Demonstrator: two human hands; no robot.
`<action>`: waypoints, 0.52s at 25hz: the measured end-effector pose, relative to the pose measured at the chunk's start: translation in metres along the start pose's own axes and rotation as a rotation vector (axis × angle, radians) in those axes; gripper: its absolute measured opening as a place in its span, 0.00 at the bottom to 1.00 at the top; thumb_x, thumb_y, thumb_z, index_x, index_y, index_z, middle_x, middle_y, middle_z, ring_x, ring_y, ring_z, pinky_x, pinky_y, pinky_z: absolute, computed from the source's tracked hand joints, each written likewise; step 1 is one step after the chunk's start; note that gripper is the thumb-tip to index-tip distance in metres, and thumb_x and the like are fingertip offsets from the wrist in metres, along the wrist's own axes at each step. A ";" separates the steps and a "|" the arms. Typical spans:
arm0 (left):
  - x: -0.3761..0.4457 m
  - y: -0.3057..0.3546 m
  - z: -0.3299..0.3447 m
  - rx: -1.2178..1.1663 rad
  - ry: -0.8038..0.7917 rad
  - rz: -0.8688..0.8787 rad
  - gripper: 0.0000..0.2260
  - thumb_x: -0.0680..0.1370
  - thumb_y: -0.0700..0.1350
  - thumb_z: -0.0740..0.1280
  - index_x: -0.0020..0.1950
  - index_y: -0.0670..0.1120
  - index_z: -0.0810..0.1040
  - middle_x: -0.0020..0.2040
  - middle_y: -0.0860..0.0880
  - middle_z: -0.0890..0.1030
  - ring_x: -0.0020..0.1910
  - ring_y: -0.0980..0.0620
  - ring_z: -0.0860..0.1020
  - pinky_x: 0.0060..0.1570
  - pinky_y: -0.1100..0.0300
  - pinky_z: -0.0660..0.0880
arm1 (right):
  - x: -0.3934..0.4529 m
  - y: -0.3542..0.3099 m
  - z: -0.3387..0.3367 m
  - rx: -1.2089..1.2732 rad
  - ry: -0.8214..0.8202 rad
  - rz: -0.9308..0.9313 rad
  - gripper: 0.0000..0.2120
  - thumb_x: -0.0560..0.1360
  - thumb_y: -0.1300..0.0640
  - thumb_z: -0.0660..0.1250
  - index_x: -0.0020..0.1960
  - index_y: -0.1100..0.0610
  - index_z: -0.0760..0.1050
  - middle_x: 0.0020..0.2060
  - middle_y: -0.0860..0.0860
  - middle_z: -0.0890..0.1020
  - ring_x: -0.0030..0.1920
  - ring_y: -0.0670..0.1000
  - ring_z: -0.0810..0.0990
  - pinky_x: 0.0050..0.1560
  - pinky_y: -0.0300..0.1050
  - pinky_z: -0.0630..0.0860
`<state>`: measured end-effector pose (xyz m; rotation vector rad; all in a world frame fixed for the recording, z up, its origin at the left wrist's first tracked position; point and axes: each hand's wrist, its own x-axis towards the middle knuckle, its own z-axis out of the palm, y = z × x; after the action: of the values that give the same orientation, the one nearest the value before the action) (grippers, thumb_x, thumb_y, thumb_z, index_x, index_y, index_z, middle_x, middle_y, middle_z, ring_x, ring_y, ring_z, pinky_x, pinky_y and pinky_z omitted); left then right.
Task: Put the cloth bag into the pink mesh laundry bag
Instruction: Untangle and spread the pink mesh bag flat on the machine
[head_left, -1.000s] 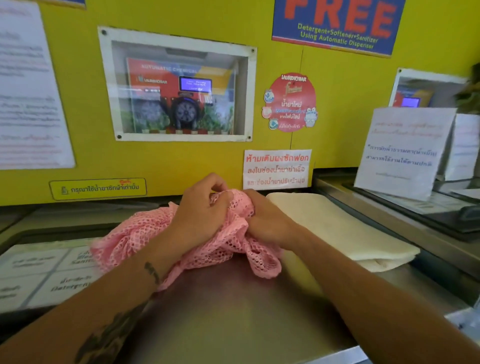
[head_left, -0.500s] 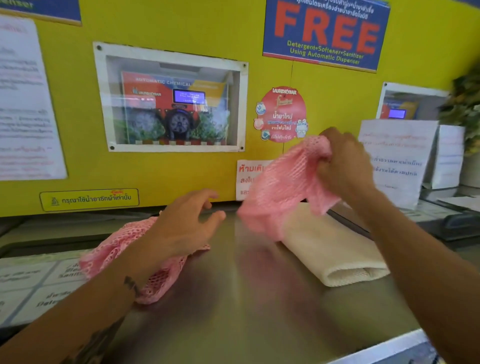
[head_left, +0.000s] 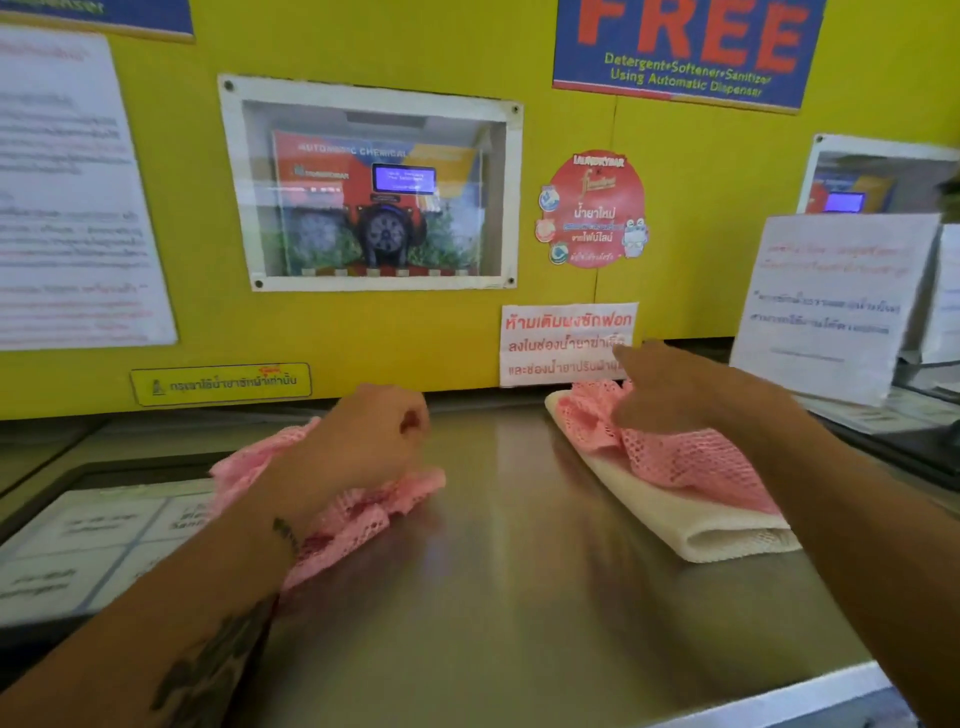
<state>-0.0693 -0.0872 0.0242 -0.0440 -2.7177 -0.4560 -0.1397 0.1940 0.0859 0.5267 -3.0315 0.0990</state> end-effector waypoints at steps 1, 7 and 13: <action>0.002 0.002 -0.006 -0.155 0.151 -0.009 0.10 0.76 0.39 0.65 0.40 0.54 0.77 0.42 0.51 0.82 0.40 0.52 0.79 0.39 0.61 0.74 | -0.001 -0.019 -0.003 0.126 0.042 -0.098 0.34 0.74 0.51 0.65 0.77 0.56 0.58 0.73 0.55 0.68 0.68 0.57 0.71 0.62 0.47 0.69; -0.005 -0.002 -0.045 -0.287 0.228 -0.029 0.02 0.78 0.46 0.66 0.49 0.52 0.78 0.45 0.55 0.80 0.46 0.53 0.79 0.48 0.56 0.75 | 0.011 -0.126 0.040 0.378 -0.237 -0.476 0.32 0.71 0.47 0.70 0.72 0.57 0.67 0.63 0.55 0.79 0.60 0.55 0.78 0.62 0.56 0.75; -0.046 -0.045 -0.052 -0.084 -0.389 -0.113 0.30 0.65 0.60 0.72 0.67 0.61 0.70 0.61 0.57 0.78 0.57 0.54 0.78 0.59 0.52 0.74 | 0.037 -0.155 0.084 0.542 0.053 -0.568 0.16 0.70 0.60 0.69 0.57 0.53 0.76 0.52 0.51 0.82 0.52 0.52 0.79 0.49 0.47 0.74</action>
<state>-0.0122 -0.1451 0.0381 -0.0006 -3.0914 -0.6541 -0.1263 0.0295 0.0133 1.3596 -2.6474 0.8858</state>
